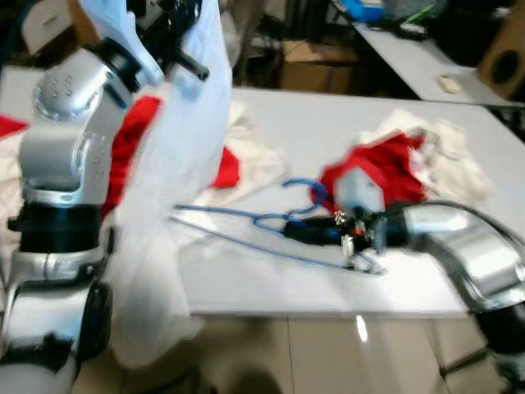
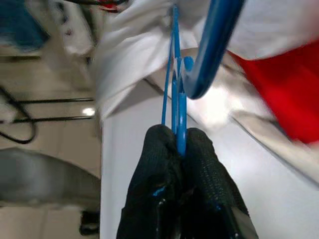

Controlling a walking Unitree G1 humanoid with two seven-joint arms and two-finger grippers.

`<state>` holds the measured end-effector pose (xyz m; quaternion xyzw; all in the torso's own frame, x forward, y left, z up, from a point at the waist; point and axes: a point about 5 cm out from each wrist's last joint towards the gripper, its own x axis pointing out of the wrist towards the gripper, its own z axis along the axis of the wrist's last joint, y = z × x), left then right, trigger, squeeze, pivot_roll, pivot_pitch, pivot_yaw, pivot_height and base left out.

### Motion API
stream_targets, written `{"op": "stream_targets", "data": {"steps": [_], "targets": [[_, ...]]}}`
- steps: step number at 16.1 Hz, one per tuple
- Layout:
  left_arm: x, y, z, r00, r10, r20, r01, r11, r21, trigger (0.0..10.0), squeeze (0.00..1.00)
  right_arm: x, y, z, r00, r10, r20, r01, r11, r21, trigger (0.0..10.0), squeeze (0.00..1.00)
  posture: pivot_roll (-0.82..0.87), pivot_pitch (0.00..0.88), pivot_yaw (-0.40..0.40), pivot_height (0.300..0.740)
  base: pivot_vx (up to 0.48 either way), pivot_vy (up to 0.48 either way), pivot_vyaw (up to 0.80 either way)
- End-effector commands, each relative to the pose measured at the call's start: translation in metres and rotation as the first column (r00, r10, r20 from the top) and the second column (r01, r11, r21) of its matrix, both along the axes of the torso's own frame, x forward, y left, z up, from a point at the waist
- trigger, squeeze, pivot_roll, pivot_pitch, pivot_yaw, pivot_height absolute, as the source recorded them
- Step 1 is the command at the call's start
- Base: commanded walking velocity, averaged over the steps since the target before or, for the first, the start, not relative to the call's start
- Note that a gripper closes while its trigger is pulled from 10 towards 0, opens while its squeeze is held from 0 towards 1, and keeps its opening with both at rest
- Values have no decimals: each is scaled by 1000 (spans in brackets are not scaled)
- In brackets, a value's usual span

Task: Hang hanger

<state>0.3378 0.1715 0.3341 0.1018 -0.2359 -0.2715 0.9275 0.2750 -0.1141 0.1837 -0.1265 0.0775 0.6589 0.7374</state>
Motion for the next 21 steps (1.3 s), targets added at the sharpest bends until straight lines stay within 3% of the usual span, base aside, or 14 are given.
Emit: {"op": "stream_targets", "data": {"steps": [1,3,7,9,11,12,13,14,15,16,18,19,20,21], "targets": [[-3,-9,4,1000,-25,17,25,1000,10,10000,0,3,-3,2,1000,0,16,1,1000,-11,10000,0,11,0,-90,740,0,0,0],[-11,-21,1,994,-105,-7,105,994,-17,10000,0,17,8,1,999,-24,40,23,1000,11,10000,0,22,0,-100,740,0,0,0],[-20,-37,3,979,-203,-16,201,976,-85,10000,0,51,21,9,971,-211,110,201,975,91,10000,0,28,0,-104,740,0,0,0],[-23,-44,8,969,-246,-9,243,959,-144,10000,0,77,30,27,927,-368,80,339,908,245,10000,0,34,0,-111,740,0,0,0],[-24,-51,15,966,-259,19,258,951,-171,10000,0,111,24,61,806,-591,39,526,744,413,10000,0,41,0,-115,740,0,0,0],[-25,-52,18,965,-260,33,261,949,-177,10000,0,118,19,70,761,-647,42,567,695,443,10000,0,41,0,-115,740,0,0,0],[-27,-52,28,964,-255,80,266,942,-204,10000,0,133,-1,103,611,-791,40,652,531,542,10000,0,44,0,-114,740,0,0,0],[-27,-50,34,963,-249,104,267,938,-222,10000,0,137,-12,120,550,-835,31,662,458,593,10000,0,44,0,-114,740,0,0,0],[-26,-42,43,967,-210,144,242,936,-255,10000,0,138,-34,154,445,-895,23,644,338,686,10000,0,45,0,-115,740,0,0,0],[-21,-32,47,976,-138,168,181,943,-280,10000,0,135,-47,175,366,-927,86,612,309,728,10000,0,44,0,-116,740,0,0,0],[-16,-22,45,985,-62,164,112,942,-315,10000,0,135,-51,178,353,-926,136,600,336,726,10000,0,41,0,-116,740,0,0,0],[-11,-20,36,992,-22,127,58,956,-289,10000,0,138,-40,154,443,-876,192,621,454,639,10000,0,34,0,-114,740,0,0,0],[-7,-20,29,995,10,100,17,965,-261,10000,0,139,-32,135,509,-831,226,621,536,572,10000,0,34,0,-114,740,0,0,0],[6,-17,7,994,109,20,-104,978,-181,10000,0,134,-17,87,644,-717,265,592,687,421,10000,0,32,0,-111,740,0,0,0]]}}
